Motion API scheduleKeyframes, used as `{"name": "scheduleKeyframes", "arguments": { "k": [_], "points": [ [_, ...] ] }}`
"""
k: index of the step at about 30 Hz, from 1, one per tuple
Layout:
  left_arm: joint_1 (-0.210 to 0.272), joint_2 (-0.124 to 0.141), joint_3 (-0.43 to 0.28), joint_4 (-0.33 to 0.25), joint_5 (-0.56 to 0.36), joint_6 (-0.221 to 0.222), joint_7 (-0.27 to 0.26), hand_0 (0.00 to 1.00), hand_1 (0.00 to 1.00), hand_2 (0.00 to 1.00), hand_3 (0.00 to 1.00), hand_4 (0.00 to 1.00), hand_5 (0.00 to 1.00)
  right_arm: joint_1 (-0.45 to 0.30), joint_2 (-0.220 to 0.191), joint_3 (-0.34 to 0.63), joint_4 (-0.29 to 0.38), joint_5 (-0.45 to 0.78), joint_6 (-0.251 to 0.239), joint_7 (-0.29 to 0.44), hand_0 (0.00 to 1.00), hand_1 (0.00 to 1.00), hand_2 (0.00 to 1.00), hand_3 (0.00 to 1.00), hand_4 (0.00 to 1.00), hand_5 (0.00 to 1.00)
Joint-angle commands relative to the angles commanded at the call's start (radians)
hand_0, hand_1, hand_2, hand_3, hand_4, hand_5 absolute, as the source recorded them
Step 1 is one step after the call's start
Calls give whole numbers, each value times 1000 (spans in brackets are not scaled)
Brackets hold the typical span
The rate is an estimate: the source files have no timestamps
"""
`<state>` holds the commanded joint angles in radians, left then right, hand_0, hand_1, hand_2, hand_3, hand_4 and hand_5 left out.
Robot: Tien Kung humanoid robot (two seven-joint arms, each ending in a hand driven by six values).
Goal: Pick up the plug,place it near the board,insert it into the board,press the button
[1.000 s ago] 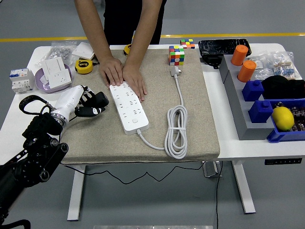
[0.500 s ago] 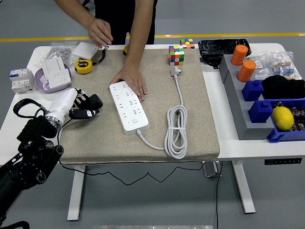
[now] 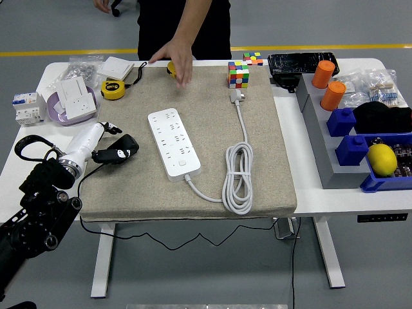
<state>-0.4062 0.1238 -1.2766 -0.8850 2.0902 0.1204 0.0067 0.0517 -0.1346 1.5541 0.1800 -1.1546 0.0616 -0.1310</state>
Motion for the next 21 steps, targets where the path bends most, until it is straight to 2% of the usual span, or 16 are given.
{"name": "scheduleKeyframes", "arguments": {
  "k": [3, 4, 9, 10, 14, 16, 19, 21],
  "points": [
    [5, -2, -18, -23, -13, -13, -1, 922, 990, 864, 844, 998, 679, 0, 0, 1, 0, -1, 0, 0, 833, 742, 723, 754, 998, 728],
    [9, -2, -24, -35, -26, -12, -4, 966, 998, 925, 888, 998, 870, 0, 1, 1, 0, 0, 0, 0, 833, 743, 723, 755, 998, 726],
    [46, -23, -78, -119, -199, 44, -62, 966, 998, 925, 888, 998, 870, 0, 3, -2, 0, 3, 0, 2, 833, 743, 723, 755, 998, 726],
    [57, -31, -93, -142, -238, 52, -76, 952, 998, 918, 891, 998, 986, -1, 3, -2, 0, 4, 0, 3, 830, 743, 723, 755, 998, 727],
    [98, -54, -144, -230, -405, 67, -117, 952, 998, 918, 891, 998, 986, -5, 5, 2, 0, -2, 0, 2, 830, 743, 723, 755, 998, 727],
    [131, -62, -166, -286, -503, 55, -130, 933, 995, 909, 885, 998, 995, -9, 6, 1, 0, -2, 1, 2, 832, 743, 723, 754, 998, 728],
    [163, -73, -187, -340, -617, 37, -139, 933, 995, 909, 885, 998, 995, -10, 6, 1, 0, -5, 1, 2, 832, 743, 723, 754, 998, 728],
    [194, -86, -213, -383, -701, 12, -144, 933, 995, 909, 885, 998, 995, -9, 5, 1, 0, -7, 1, 4, 832, 743, 723, 754, 998, 728]
  ]
}}
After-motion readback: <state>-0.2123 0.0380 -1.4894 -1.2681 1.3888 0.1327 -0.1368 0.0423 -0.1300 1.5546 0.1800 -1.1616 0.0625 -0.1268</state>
